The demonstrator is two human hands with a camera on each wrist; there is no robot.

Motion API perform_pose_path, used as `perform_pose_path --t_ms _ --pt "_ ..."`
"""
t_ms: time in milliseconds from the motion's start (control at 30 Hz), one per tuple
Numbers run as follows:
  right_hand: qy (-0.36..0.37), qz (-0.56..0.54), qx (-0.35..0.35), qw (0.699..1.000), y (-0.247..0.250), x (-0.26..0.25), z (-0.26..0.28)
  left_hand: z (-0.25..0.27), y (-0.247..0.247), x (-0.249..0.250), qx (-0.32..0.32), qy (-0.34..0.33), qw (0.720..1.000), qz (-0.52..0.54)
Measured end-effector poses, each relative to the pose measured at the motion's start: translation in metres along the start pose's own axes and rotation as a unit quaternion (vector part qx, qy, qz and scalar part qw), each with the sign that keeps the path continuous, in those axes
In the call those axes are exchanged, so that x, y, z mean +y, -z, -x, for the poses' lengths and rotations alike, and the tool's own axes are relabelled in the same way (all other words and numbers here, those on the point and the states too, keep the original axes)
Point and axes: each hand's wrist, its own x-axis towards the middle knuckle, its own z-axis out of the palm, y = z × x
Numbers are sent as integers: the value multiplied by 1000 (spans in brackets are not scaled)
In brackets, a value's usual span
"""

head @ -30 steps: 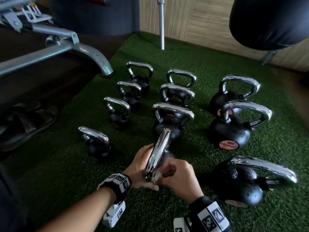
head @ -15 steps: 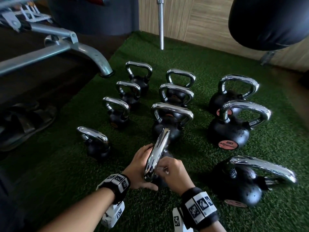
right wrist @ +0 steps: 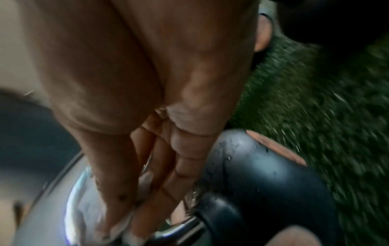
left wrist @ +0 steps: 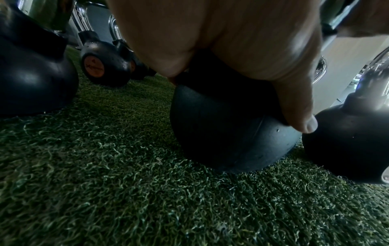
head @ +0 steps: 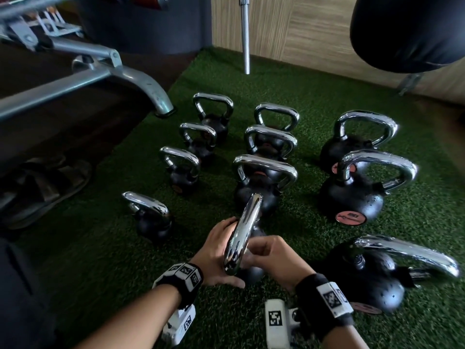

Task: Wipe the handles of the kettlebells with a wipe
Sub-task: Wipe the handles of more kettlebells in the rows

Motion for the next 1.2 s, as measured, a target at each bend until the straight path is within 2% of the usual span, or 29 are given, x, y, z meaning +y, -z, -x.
perform_pose_path --t_ms 67,133,200,267,333,400,467,533,600,767,833,933,1067,1200 --pt "-10 -156 7 988 -1 5 -3 0 -1 -1 1 8 1000 3" --pt "-5 -281 51 958 -1 7 -10 -1 -2 -2 0 5 1000 -4" --pt "5 -346 93 934 1 4 -17 -2 -2 -1 -4 9 1000 -8" --pt "7 -360 86 929 3 5 -20 -3 0 1 -7 15 1000 -1" --pt "2 -337 50 940 3 7 -17 -3 -1 0 -7 19 1000 5" --pt "14 -311 54 949 3 5 -17 -3 -2 -2 -7 14 1000 2" --pt "42 -311 110 943 1 -1 -22 -3 -3 -3 -9 5 1000 -13" --pt "70 -306 202 928 4 -5 -33 -4 -3 -2 -10 -6 1000 -28" --pt "80 -254 276 924 7 -9 -39 -4 -2 -2 -10 -7 999 -30" --pt "91 -87 338 933 5 -11 -38 -2 0 -1 -12 14 1000 -3" --pt "77 3 387 919 8 -12 -42 -2 0 0 -16 19 1000 -5" --pt "35 113 463 879 6 -17 -54 -2 -2 -2 -19 16 1000 -15" --pt "-23 152 510 846 -5 -20 -63 -3 -3 -5 -9 -2 1000 -27" --pt "-34 145 511 846 -3 -22 -65 -1 0 -2 -20 8 999 -26"
